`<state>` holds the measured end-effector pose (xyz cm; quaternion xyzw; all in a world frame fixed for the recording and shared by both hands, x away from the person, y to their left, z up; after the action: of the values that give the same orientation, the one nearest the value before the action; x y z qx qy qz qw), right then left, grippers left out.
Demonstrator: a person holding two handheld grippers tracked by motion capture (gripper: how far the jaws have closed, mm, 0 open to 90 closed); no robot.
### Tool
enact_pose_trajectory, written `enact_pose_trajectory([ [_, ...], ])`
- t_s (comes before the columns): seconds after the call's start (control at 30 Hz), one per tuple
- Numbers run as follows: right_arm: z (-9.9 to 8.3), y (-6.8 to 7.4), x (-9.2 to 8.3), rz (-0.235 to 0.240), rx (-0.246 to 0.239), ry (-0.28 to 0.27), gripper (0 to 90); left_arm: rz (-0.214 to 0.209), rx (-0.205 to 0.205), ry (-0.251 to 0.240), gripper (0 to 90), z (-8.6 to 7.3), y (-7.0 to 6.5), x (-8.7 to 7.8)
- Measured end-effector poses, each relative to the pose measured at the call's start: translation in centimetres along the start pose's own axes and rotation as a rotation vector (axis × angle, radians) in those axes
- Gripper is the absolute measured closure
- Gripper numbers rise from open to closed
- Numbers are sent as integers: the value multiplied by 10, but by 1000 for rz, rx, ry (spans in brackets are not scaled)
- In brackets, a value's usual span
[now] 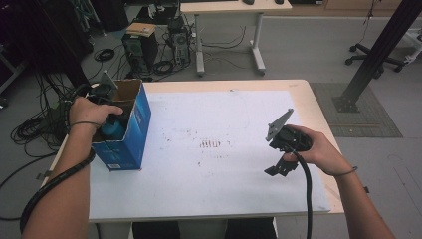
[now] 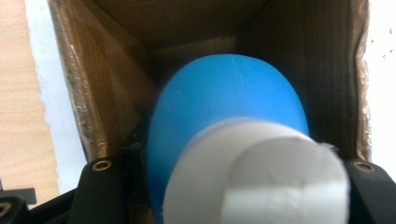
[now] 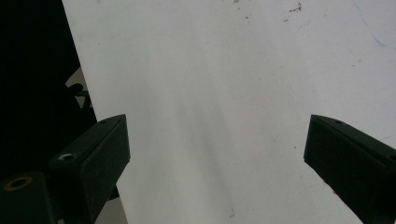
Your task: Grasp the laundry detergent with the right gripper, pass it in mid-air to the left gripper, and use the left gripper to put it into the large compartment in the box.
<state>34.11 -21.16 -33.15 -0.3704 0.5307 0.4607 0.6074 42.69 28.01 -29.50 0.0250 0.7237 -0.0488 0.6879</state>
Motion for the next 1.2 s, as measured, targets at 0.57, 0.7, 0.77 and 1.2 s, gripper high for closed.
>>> enact_pose_trajectory([
  [0.57, -1, 1, 1, 5, 3, 0, 71, 6, 3, -6, 375, 2, -1, 3],
  [0.7, -1, 0, 2, 5, 2, 3, 71, 2, 3, -4, 375, 2, -1, 4],
  [0.77, -1, 0, 2, 7, 2, 3, 71, 2, 3, -4, 373, 2, -1, 4],
  [1.2, 1, 0, 4, 10, -1, 8, 71, -24, 4, 4, 366, 3, 0, 5],
])
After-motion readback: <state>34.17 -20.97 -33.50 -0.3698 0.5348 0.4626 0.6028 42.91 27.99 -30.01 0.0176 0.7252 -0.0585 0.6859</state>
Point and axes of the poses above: each handheld gripper's, and its own axes: x roughly forward along the jaws, z roughly out of its top, y roughly to its left, the point moved 1 cm from there along x, roughly forward along the jaws, and after that the axes turned 15 degrees about y, right-handed, at the moved point
